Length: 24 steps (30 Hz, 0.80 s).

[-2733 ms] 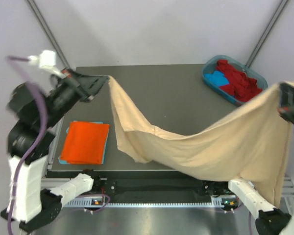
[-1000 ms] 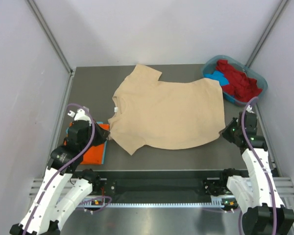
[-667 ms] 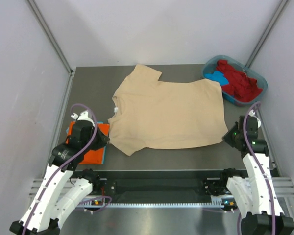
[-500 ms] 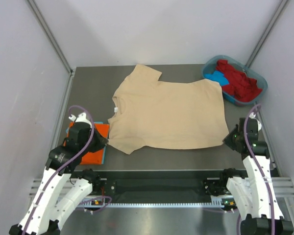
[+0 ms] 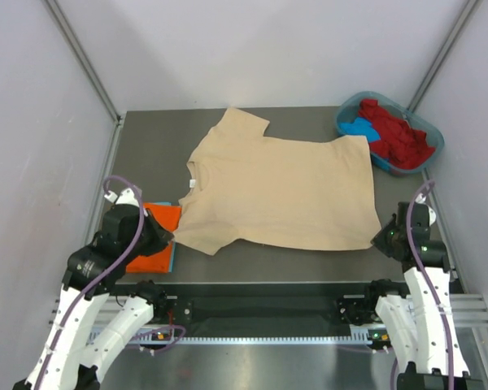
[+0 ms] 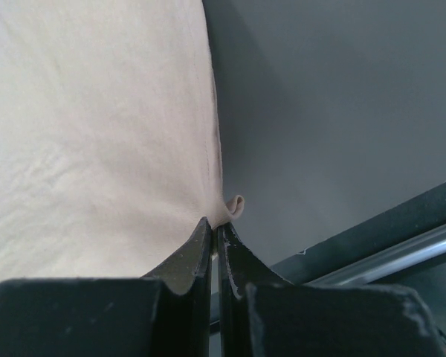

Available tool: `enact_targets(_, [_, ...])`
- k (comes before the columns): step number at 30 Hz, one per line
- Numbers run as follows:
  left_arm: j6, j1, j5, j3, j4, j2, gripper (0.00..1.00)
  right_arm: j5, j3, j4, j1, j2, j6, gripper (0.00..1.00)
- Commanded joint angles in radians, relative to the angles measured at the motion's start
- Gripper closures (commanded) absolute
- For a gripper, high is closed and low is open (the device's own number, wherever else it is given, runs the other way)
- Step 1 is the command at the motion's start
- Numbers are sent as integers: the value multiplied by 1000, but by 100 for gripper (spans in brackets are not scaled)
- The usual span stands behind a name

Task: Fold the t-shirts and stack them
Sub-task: Flatten the tshirt out

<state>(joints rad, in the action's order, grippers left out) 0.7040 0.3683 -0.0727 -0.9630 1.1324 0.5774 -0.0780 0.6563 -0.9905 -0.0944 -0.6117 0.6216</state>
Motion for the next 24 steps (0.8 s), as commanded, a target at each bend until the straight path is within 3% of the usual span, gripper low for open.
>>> enact_targets(1, [-31,-2,-19,-54,50,-10,100,-11,40,-39,1,32,3,100])
enact_targets(24, [-51,-2,8,-91,115,-51,100,12,57,-143,1,132,21,100])
